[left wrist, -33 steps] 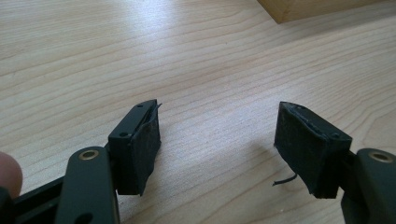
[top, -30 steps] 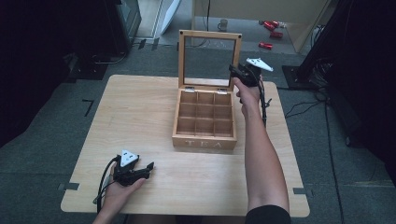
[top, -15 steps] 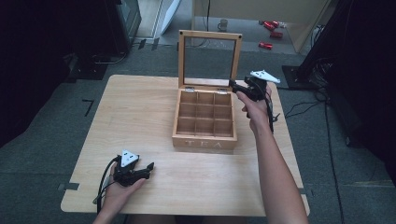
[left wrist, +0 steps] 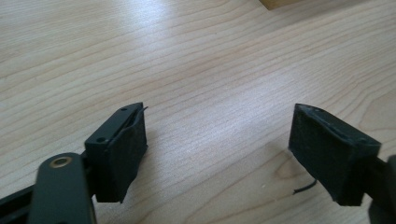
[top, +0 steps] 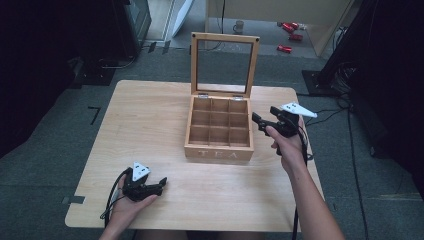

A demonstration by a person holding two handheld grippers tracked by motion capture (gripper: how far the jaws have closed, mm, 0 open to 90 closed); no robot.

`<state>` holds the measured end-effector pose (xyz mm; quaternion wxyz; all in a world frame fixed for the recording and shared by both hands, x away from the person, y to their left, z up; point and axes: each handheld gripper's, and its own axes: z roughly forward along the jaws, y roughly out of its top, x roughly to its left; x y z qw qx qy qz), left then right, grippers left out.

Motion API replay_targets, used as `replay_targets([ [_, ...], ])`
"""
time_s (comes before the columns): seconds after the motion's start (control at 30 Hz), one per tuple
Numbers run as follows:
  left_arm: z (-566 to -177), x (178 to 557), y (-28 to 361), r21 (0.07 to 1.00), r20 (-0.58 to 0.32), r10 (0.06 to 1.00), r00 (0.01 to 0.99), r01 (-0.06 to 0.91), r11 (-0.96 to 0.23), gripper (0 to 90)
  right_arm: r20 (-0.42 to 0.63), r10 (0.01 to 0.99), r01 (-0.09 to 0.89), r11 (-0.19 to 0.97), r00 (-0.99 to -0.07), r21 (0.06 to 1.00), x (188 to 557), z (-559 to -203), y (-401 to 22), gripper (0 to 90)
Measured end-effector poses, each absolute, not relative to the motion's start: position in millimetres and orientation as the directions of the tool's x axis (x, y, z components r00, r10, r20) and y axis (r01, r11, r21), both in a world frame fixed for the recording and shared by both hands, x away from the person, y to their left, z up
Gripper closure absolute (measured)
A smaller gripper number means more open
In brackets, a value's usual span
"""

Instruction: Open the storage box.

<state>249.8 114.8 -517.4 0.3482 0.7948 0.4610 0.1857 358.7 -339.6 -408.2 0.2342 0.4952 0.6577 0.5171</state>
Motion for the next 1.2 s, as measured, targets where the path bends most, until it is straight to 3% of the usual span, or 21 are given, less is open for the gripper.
replay_targets([
  [0.6,-518.4,248.9,111.5,0.712,0.009,0.871,0.490,0.609,-0.350,15.7,0.155,0.892,0.419,0.041,-0.424,0.907,257.8,-446.6,-359.5,15.6],
  [1.2,-518.3,247.6,110.8,0.711,0.017,0.871,0.490,0.607,-0.356,15.8,0.147,0.944,0.508,0.025,-0.296,0.861,182.5,-489.9,-412.7,15.5],
])
